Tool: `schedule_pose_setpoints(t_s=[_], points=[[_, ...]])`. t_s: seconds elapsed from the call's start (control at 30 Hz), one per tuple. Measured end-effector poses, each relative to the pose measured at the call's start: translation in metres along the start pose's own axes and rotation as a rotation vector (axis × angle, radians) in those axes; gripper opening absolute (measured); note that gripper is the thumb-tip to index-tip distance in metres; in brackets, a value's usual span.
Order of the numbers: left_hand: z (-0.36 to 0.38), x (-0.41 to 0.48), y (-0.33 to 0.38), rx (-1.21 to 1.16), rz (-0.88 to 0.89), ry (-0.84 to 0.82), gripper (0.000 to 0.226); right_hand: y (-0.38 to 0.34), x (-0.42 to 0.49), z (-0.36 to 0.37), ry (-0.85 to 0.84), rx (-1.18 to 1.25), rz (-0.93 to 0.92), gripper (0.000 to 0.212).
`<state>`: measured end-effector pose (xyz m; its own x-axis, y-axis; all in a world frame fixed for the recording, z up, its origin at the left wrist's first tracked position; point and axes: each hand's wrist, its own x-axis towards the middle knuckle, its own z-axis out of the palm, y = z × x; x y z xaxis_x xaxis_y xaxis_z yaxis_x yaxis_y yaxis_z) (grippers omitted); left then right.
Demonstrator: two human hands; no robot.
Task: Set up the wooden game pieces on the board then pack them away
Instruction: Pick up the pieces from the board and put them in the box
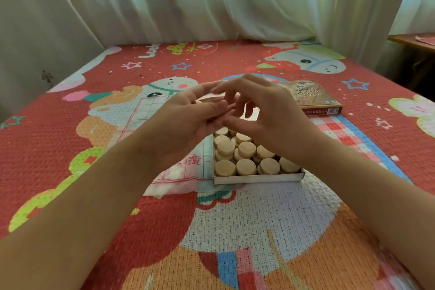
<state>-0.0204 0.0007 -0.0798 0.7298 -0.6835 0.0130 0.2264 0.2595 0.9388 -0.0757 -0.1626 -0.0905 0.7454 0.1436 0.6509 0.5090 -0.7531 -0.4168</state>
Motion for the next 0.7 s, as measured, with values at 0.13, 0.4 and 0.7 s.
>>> schedule_pose_setpoints(t_s=[0.13,0.4,0.7], points=[[0.002,-0.001,-0.003,0.062,-0.024,-0.104,0.040,0.003,0.000,0.003,0.057,-0.041,-0.061,0.012],[-0.023,0.003,0.005,0.547,0.068,0.476,0.037,0.008,-0.002,-0.001,-0.204,-0.094,0.055,0.011],[-0.022,0.012,0.005,0.178,-0.154,0.338,0.019,0.013,-0.003,-0.008,-0.247,-0.163,0.061,0.011]])
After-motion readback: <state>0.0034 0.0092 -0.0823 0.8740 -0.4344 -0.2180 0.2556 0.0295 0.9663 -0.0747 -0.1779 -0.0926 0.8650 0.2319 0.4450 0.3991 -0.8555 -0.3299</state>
